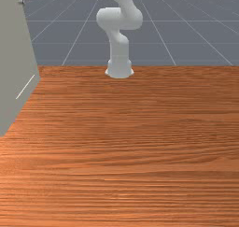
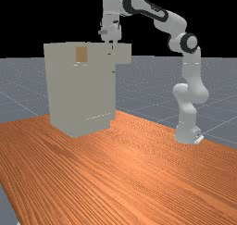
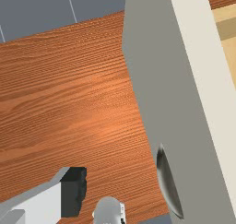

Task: Open the drawer

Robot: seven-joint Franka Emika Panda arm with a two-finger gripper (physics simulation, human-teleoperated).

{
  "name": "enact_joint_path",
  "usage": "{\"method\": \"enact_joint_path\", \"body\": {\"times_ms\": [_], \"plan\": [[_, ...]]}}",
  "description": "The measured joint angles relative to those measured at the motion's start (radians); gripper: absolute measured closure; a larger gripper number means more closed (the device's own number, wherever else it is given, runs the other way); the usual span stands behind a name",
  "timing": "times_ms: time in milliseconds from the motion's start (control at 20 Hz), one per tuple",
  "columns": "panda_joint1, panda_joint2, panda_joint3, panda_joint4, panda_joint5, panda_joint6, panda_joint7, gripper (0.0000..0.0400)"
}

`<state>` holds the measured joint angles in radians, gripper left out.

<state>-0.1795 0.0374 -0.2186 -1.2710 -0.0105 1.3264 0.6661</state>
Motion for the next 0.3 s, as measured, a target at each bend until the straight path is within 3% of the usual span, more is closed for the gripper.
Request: {"method": "enact_joint_path", "body": {"times_ms": [300], "plan": [[0.036,-0.066,0.151,-0.077,-0.037,-0.016,0.131,0.0000]]}}
